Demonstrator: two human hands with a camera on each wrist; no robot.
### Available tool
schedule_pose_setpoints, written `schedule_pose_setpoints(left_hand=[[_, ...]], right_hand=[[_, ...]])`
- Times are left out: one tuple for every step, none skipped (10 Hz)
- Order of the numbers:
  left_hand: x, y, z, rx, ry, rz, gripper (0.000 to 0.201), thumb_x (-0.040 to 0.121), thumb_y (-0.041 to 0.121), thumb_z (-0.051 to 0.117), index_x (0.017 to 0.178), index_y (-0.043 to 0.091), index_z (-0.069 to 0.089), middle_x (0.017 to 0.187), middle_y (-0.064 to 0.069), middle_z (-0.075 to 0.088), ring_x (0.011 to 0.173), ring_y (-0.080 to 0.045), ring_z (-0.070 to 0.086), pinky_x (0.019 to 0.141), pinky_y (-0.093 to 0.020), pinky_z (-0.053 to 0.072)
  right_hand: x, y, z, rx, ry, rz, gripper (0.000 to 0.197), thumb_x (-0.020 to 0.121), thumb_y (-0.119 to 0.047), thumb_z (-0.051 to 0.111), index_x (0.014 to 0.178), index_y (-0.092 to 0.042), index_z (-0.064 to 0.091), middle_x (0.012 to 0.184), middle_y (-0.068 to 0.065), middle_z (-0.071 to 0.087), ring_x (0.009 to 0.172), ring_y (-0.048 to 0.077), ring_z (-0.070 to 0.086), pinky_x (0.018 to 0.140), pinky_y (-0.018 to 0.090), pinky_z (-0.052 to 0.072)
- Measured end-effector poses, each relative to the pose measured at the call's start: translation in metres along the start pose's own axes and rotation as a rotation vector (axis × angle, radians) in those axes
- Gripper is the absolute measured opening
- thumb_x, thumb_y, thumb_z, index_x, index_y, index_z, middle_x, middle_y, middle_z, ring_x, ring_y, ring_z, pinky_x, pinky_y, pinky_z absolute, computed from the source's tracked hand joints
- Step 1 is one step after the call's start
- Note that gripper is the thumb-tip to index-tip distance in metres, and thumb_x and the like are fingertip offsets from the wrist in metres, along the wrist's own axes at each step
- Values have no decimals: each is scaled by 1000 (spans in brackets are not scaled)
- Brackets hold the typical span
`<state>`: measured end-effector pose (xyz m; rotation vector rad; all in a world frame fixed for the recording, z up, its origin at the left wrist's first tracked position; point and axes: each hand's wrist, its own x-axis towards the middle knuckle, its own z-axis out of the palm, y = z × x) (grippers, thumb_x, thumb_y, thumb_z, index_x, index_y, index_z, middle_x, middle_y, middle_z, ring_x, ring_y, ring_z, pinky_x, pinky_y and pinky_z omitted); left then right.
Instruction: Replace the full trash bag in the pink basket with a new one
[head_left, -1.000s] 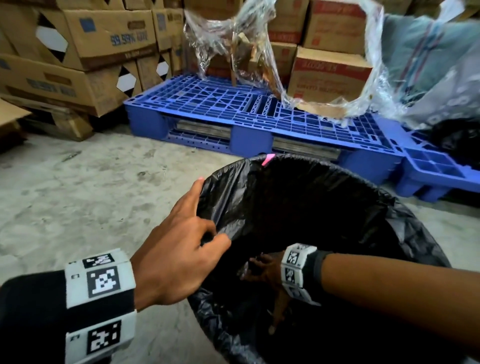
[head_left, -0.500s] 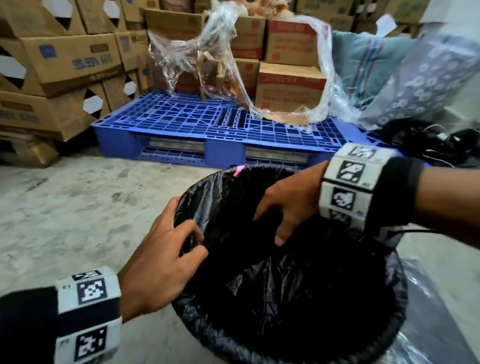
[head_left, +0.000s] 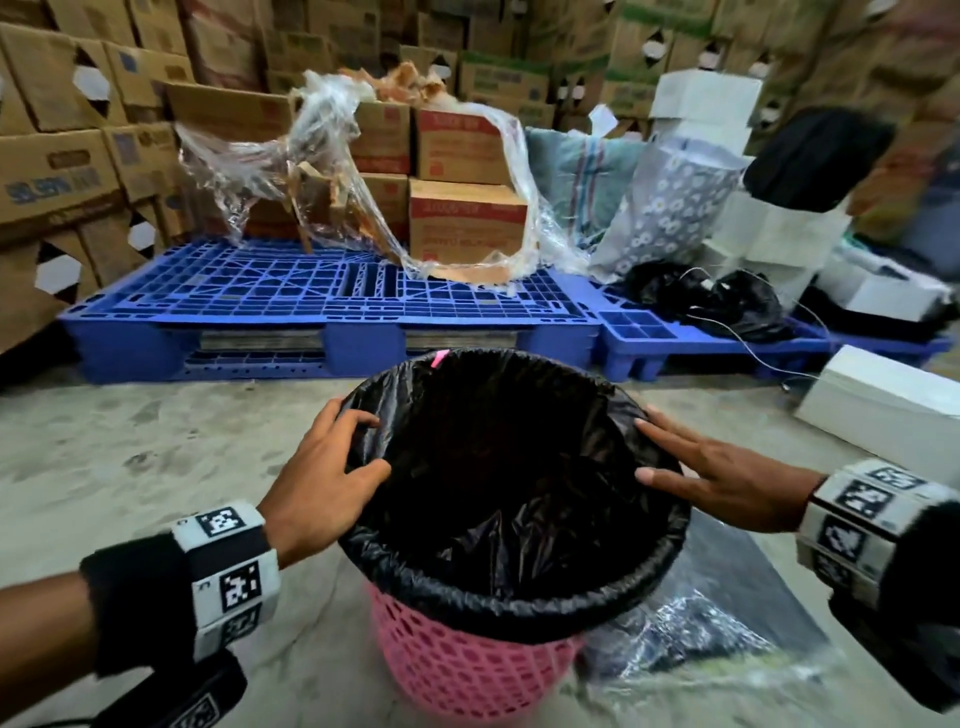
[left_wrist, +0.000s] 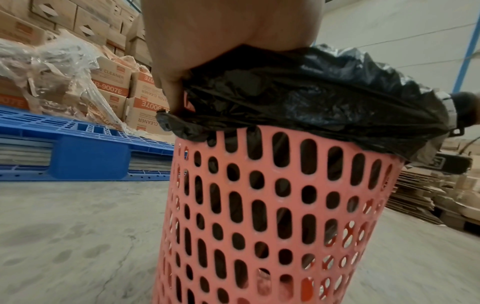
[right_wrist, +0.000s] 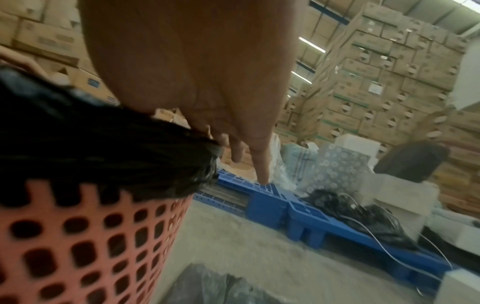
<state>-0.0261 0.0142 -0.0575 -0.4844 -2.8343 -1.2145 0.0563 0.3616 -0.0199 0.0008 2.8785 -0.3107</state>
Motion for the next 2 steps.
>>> schedule_pose_setpoints(left_hand=[[2,-4,-5,-1,-63,-31,49,88,27,53,134,24,36,156,6,12,142,-18,21,107,-37,32],[-9,-7,-11,-187,-42,-60,55,87,52,48,136,40,29,154,8,24,140,-15,27,113,-42,29]], right_hand=[[5,-2,6,11,17,-11,99,67,-77,20,148,-22,5,158,1,-11,144,10,2,108,14,0],[-2,-3,5,65,68,-34,118,49,-95,6,147,-30,5,158,-2,-8,144,7,4,110,16,1]])
